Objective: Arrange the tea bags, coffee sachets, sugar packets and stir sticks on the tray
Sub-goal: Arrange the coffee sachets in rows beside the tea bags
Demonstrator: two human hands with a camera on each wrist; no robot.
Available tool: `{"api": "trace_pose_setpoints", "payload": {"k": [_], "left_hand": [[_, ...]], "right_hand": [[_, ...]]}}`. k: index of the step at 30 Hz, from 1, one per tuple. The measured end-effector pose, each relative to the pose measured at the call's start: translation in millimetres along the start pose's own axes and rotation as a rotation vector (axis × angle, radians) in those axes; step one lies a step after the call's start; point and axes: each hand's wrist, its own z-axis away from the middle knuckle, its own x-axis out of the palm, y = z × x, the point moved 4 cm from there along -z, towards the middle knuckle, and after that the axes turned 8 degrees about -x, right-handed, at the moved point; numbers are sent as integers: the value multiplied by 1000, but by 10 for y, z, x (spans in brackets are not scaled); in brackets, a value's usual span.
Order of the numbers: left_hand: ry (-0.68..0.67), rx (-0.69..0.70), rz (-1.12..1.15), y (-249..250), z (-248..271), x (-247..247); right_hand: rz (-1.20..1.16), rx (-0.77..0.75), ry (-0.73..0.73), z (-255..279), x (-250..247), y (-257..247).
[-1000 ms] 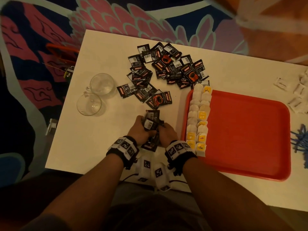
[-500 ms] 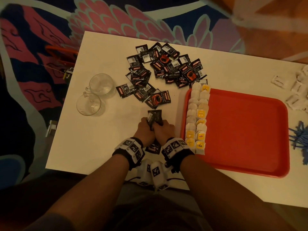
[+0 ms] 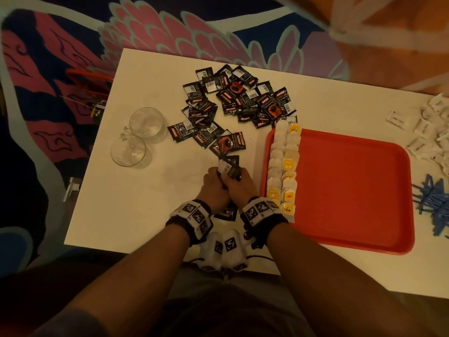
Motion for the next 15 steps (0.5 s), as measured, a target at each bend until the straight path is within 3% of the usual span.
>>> {"api": "trace_pose_setpoints", "payload": {"k": [5,9,15], "left_hand": [[-227,-111,280,-24,126,-25],[-203,-224,669,-36,271,-196],[-465,-220,784,64,464,-252]], "right_hand": [[-92,-9,-43,30,-108,43],[-150,-54,-99,153,-226,-83],[-60,-207,-188,290,-269,-350]]}}
